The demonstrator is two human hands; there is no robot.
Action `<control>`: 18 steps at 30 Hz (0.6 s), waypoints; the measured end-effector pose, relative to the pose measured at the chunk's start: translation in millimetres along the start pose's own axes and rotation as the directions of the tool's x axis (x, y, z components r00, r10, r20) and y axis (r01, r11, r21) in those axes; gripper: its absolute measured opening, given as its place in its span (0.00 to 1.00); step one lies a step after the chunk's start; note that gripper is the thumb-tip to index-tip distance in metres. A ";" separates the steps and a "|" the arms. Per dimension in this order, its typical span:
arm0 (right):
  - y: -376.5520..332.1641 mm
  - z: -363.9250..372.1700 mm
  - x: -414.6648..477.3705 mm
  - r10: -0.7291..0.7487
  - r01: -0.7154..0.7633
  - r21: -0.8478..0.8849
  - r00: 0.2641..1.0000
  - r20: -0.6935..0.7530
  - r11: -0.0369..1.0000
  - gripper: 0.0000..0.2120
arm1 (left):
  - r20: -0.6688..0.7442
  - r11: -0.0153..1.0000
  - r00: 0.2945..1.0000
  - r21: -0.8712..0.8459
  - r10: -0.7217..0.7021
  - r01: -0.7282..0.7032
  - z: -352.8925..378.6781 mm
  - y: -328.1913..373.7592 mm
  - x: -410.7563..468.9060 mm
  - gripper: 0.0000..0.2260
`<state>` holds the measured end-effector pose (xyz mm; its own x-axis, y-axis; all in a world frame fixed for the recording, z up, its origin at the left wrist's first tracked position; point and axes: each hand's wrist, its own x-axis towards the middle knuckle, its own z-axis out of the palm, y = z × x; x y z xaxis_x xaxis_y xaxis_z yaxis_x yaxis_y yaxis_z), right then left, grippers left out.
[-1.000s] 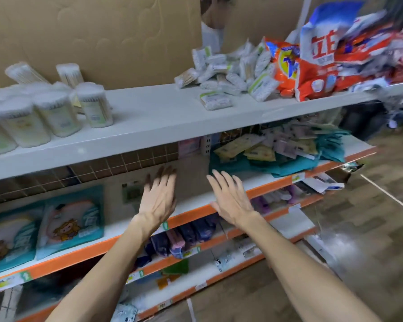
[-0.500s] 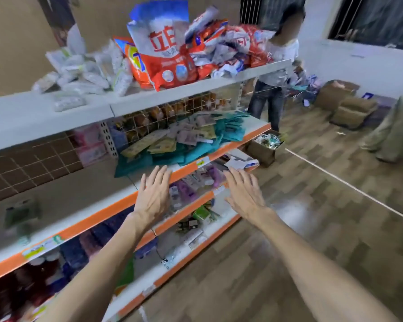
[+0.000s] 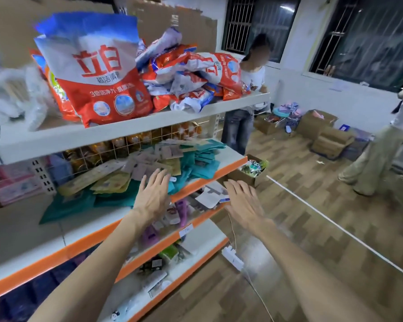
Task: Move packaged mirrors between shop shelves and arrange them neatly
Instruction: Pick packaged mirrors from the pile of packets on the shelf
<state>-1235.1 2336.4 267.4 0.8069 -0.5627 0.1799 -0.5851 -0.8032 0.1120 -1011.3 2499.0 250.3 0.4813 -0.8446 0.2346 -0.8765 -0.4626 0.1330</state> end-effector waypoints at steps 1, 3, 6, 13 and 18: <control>8.8 0.5 13.7 0.003 -0.003 0.000 1.000 -0.011 1.000 0.32 | -0.002 1.000 1.000 -0.002 -0.012 0.012 -0.6 0.8 12.1 0.28; 19.1 3.7 35.3 -0.014 0.014 0.008 1.000 0.007 1.000 0.33 | 0.022 0.999 0.998 -0.015 -0.050 0.051 0.6 -1.0 28.8 0.27; 25.5 14.7 65.5 -0.063 0.063 0.019 0.998 0.007 0.998 0.32 | 0.035 0.995 0.994 0.011 -0.104 0.103 6.9 -10.7 42.5 0.27; 17.9 50.0 148.0 -0.216 0.212 0.071 0.975 0.046 0.975 0.32 | 0.100 0.952 0.948 0.085 -0.303 0.295 21.8 -33.1 64.0 0.21; 19.0 60.7 210.2 -0.327 0.324 0.119 0.945 0.009 0.938 0.29 | 0.150 0.884 0.872 0.107 -0.466 0.454 22.4 -41.9 81.6 0.24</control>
<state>-1071.7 2190.9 248.1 0.9546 -0.2705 0.1245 -0.2780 -0.9595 0.0468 -935.3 2443.4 242.3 0.8275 -0.5614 -0.0018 -0.5571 -0.8215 0.1214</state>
